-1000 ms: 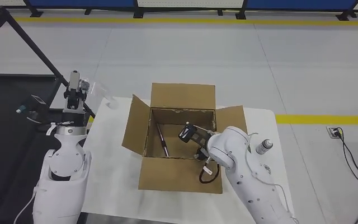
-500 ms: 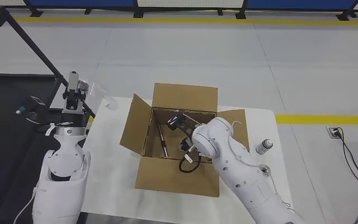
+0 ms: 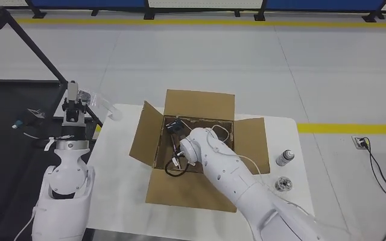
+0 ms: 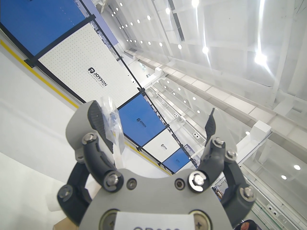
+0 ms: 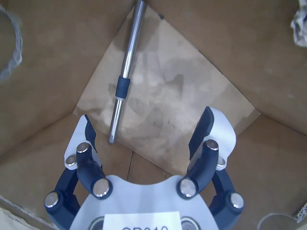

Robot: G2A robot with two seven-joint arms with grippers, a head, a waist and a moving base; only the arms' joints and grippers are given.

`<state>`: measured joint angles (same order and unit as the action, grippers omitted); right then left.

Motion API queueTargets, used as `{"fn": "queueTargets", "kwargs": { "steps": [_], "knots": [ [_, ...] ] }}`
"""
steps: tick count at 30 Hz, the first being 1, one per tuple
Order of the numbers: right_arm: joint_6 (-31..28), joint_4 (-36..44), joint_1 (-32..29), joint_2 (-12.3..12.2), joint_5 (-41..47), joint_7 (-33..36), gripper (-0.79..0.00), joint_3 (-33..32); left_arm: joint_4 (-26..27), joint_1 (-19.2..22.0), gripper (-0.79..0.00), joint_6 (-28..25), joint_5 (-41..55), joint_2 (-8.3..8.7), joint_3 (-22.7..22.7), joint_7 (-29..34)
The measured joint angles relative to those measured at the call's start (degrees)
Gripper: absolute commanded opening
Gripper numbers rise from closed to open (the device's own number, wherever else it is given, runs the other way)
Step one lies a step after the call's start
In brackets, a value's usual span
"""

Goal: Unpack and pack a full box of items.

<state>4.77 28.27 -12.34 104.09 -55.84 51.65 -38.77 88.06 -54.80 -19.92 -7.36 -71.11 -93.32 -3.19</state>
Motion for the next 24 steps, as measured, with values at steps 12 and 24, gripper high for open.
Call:
{"fn": "queueTargets", "kwargs": {
  "steps": [12, 24],
  "knots": [
    [-0.2, 0.8, -0.3, -0.1, 0.1, 0.0, 0.0, -0.1, -1.4, 1.7, 0.0, -0.1, -0.2, -0.21, 2.1, 1.8],
    [1.0, -2.1, -3.6, 3.1, -0.3, -5.1, 0.0, 2.3, -1.6, 2.7, 0.0, 0.5, -0.9, -0.17, 1.9, 1.9]
  ]
}}
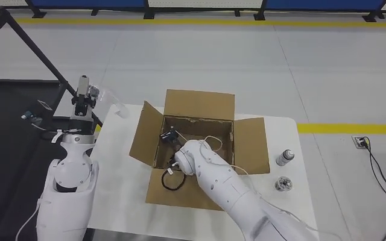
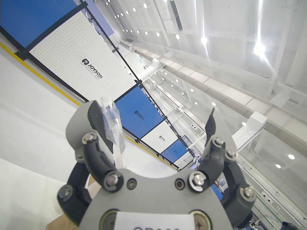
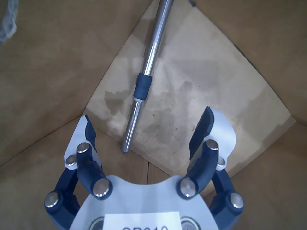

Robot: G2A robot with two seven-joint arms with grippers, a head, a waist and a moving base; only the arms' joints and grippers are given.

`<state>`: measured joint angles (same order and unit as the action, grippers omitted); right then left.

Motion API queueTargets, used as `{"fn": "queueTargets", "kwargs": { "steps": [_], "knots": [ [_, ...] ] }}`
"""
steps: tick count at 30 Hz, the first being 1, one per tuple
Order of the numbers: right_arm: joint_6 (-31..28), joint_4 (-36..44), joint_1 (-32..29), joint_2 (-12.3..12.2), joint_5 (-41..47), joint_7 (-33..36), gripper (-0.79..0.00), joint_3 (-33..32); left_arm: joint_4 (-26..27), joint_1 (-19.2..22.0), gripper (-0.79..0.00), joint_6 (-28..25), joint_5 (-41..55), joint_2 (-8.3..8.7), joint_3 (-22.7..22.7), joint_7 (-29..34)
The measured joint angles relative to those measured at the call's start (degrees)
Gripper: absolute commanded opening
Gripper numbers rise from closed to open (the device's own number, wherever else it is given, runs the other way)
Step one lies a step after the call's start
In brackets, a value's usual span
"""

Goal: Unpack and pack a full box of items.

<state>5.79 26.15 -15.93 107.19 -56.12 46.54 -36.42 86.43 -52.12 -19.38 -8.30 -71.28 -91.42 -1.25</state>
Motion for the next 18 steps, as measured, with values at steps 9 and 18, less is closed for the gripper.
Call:
{"fn": "queueTargets", "kwargs": {
  "steps": [9, 18],
  "knots": [
    [1.4, -6.7, 1.1, 4.2, -0.7, -1.3, 0.0, 2.5, 0.0, -0.7, 0.0, 0.9, -0.3, 0.0, -0.3, -0.3],
    [1.1, -12.5, 2.2, 7.0, 0.8, -3.2, 0.0, 2.3, -1.6, 0.3, 0.0, 1.3, 0.0, -0.07, 0.0, -0.3]
  ]
}}
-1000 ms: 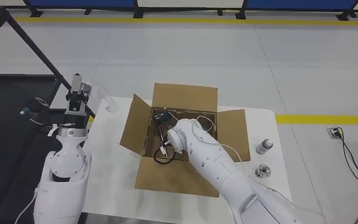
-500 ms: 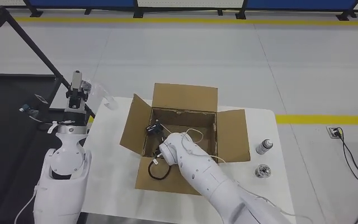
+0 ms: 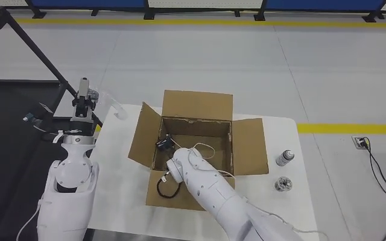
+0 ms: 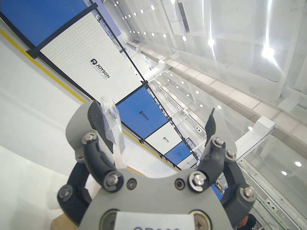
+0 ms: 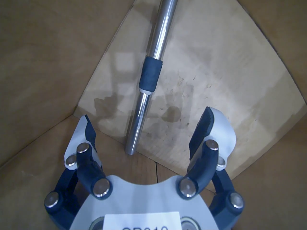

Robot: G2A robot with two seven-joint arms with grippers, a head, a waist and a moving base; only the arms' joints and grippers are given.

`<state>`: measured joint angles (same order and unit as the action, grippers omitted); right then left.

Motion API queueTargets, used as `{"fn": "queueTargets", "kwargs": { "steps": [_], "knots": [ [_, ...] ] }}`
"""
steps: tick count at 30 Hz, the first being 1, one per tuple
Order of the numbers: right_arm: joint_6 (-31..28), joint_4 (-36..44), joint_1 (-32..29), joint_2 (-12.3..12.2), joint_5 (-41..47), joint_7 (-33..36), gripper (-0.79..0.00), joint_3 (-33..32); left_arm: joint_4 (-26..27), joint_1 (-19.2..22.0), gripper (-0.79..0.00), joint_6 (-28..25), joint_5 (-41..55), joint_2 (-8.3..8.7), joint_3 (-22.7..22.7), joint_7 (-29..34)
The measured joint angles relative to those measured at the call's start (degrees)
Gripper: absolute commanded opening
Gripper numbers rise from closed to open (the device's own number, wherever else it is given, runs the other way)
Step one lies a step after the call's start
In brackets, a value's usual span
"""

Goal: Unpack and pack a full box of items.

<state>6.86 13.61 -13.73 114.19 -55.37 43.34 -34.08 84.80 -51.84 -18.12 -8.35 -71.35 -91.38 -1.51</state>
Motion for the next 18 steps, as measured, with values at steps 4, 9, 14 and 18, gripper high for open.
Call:
{"fn": "queueTargets", "kwargs": {
  "steps": [4, 9, 14, 18],
  "knots": [
    [0.9, -1.3, 1.5, 0.5, 1.2, -1.8, 0.0, -1.0, -1.0, 0.7, 0.0, 0.0, 0.2, -0.05, 0.2, 0.0],
    [2.1, -2.0, 3.2, 0.6, 3.3, -3.3, 0.0, -2.5, -2.1, 1.6, 0.0, 0.0, 0.3, -0.13, 0.7, -0.1],
    [5.4, -2.5, 3.6, 0.8, 4.0, -4.9, 0.0, -3.4, -3.0, 2.4, 0.0, -0.2, 0.5, -0.23, 1.1, -0.2],
    [8.0, -3.1, 3.4, 0.8, 4.7, -6.3, 0.0, -4.1, -3.4, 2.6, 0.0, -0.5, 0.6, -0.27, 1.2, -0.3]
  ]
}}
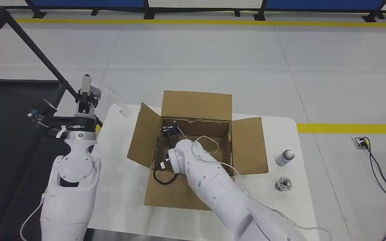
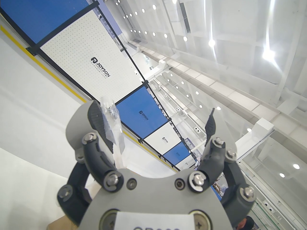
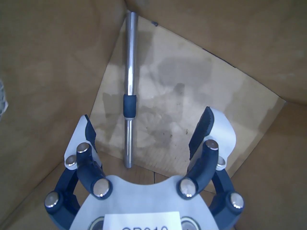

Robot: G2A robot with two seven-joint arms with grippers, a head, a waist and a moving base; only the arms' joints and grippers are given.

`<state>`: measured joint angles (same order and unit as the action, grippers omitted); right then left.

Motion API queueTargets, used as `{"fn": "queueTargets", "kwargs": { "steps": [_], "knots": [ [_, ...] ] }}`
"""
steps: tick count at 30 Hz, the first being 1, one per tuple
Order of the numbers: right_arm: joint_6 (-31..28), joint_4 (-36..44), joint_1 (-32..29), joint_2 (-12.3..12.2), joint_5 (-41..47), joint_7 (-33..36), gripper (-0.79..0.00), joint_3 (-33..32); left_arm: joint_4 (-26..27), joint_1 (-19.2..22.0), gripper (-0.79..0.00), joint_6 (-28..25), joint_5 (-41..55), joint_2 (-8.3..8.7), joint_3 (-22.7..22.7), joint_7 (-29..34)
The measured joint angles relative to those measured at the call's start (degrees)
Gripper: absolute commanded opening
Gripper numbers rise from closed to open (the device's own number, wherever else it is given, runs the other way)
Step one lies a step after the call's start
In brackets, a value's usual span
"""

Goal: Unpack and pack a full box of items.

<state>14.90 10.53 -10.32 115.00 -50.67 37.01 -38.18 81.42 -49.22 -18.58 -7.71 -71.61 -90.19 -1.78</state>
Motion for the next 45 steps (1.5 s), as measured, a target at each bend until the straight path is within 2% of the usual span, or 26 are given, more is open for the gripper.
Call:
{"fn": "queueTargets", "kwargs": {
  "steps": [5, 10, 12, 14, 17, 21, 23, 24, 26, 27, 38, 45],
  "knots": [
    [-5.5, -0.7, 0.6, 0.0, -0.4, 4.9, 0.0, 0.1, -0.1, -0.1, 0.0, 0.0, 0.0, 0.01, -0.4, -0.4],
    [-5.2, -0.9, 0.2, 0.0, -1.1, 5.3, 0.0, 0.1, 0.0, -0.5, 0.0, 0.0, 0.0, 0.01, -0.6, -0.6],
    [-5.3, -0.8, -0.1, 0.1, -1.4, 5.5, -0.413, 0.2, -0.1, -0.4, 0.0, 0.1, 0.0, -0.01, -0.5, -0.6],
    [-5.3, -0.8, -0.1, 0.1, -1.4, 5.6, -0.496, 0.2, -0.1, -0.4, 0.0, 0.1, 0.0, -0.02, -0.4, -0.6],
    [-5.3, -0.8, -0.1, 0.1, -1.4, 5.6, -0.477, 0.2, -0.1, -0.4, 0.0, 0.1, 0.0, -0.02, -0.4, -0.6],
    [-5.3, -0.8, -0.1, 0.1, -1.4, 5.6, -0.489, 0.2, -0.1, -0.4, 0.0, 0.1, 0.0, -0.02, -0.4, -0.6],
    [-5.3, -0.8, -0.1, 0.1, -1.4, 5.6, -0.44, 0.2, -0.1, -0.4, 0.0, 0.1, 0.0, -0.02, -0.4, -0.6],
    [-5.3, -0.8, -0.1, 0.1, -1.4, 5.6, -0.289, 0.2, -0.1, -0.4, 0.0, 0.1, 0.0, -0.02, -0.4, -0.6],
    [-5.3, -0.8, -0.1, 0.1, -1.4, 5.6, -0.289, 0.2, -0.1, -0.4, 0.0, 0.1, 0.0, -0.02, -0.4, -0.6],
    [-5.3, -0.8, -0.1, 0.1, -1.4, 5.6, 0.0, 0.2, -0.1, -0.4, 0.0, 0.1, 0.0, -0.02, -0.4, -0.6],
    [-8.2, 0.3, -0.9, 0.1, -2.4, 7.1, 0.0, 0.8, 0.0, -0.7, 0.0, -0.1, 0.0, 0.01, -0.8, -0.7],
    [-16.7, 1.9, -1.9, -1.0, -2.7, 11.6, 0.0, 0.5, -0.2, -0.1, 0.0, -0.3, 0.0, -0.05, -0.5, -0.5]
  ]
}}
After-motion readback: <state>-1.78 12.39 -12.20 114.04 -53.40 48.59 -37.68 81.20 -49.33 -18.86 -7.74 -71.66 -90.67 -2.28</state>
